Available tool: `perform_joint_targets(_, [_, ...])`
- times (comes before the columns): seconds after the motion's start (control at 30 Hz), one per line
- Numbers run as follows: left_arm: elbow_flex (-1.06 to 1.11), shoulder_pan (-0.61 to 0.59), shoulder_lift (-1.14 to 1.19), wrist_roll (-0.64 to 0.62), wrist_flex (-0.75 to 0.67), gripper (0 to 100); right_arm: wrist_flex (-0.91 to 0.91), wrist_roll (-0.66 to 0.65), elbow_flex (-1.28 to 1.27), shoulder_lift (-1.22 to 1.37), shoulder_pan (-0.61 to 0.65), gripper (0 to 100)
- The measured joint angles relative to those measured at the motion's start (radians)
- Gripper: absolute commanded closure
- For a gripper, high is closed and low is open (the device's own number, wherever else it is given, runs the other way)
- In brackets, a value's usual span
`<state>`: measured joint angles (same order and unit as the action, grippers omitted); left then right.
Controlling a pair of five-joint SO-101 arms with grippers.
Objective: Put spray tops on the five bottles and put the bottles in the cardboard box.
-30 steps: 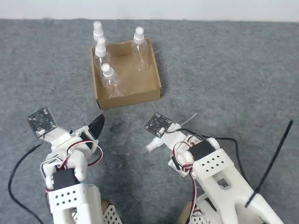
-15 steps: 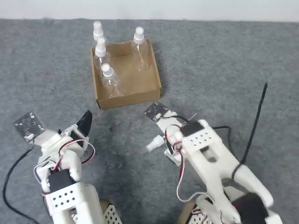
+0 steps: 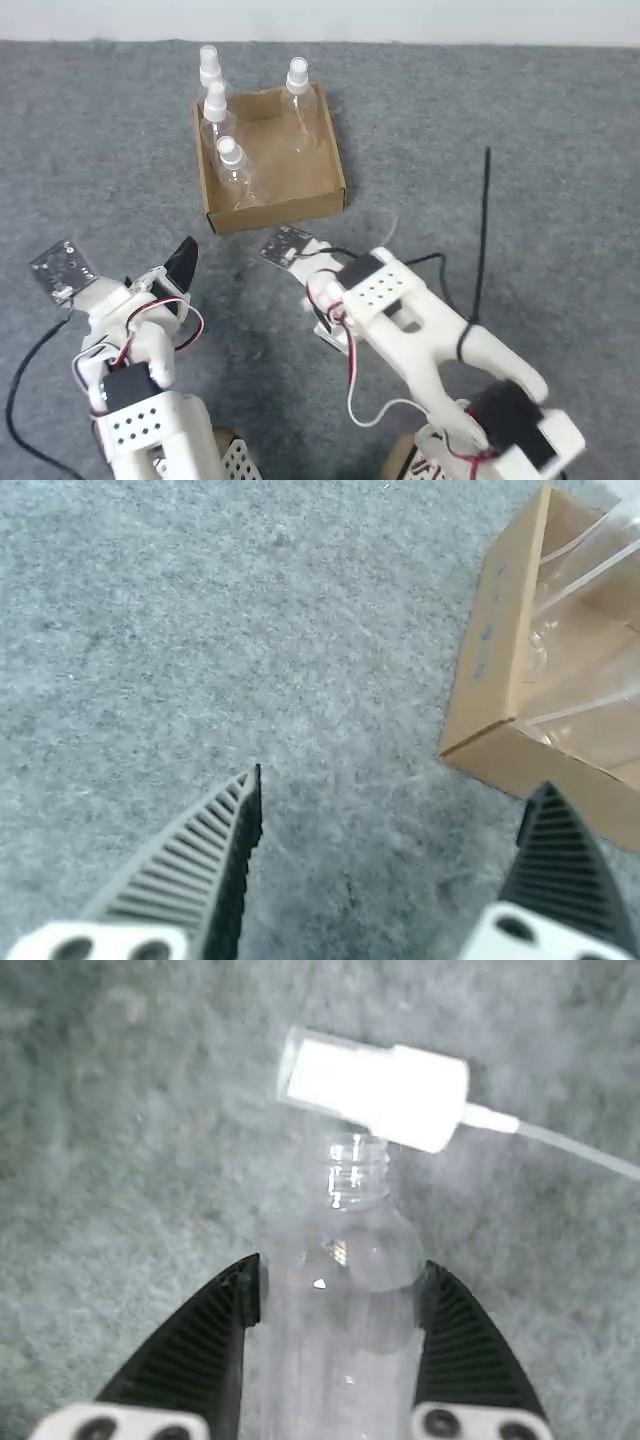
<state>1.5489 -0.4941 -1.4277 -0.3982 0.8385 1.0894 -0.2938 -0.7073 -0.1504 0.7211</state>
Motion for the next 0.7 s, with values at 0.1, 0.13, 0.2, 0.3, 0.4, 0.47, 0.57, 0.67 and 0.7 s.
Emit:
perform_joint_targets(0.1, [0.000, 0.000, 0.000, 0.000, 0.000, 62, 0.000, 0.002, 0.061, 0.066, 0.006, 88.1])
perform_joint_targets(0.13, [0.000, 0.000, 0.000, 0.000, 0.000, 62, 0.000, 0.002, 0.081, 0.083, 0.008, 88.1])
perform_joint_targets(0.2, [0.000, 0.000, 0.000, 0.000, 0.000, 62, 0.000, 0.002, 0.115, 0.115, 0.009, 88.1])
perform_joint_targets(0.3, [0.000, 0.000, 0.000, 0.000, 0.000, 62, 0.000, 0.002, 0.152, 0.140, 0.011, 88.0])
perform_joint_targets(0.4, [0.000, 0.000, 0.000, 0.000, 0.000, 62, 0.000, 0.002, 0.178, 0.153, 0.011, 88.0])
perform_joint_targets(0.47, [0.000, 0.000, 0.000, 0.000, 0.000, 62, 0.000, 0.011, 0.199, 0.155, 0.011, 88.0])
perform_joint_targets(0.57, [0.000, 0.000, 0.000, 0.000, 0.000, 62, -0.023, 0.058, 0.229, 0.155, 0.011, 88.0])
perform_joint_targets(0.67, [0.000, 0.000, 0.000, 0.000, 0.000, 62, -0.028, 0.077, 0.242, 0.155, 0.011, 88.0])
perform_joint_targets(0.7, [0.000, 0.000, 0.000, 0.000, 0.000, 62, -0.021, 0.080, 0.245, 0.155, 0.011, 88.0])
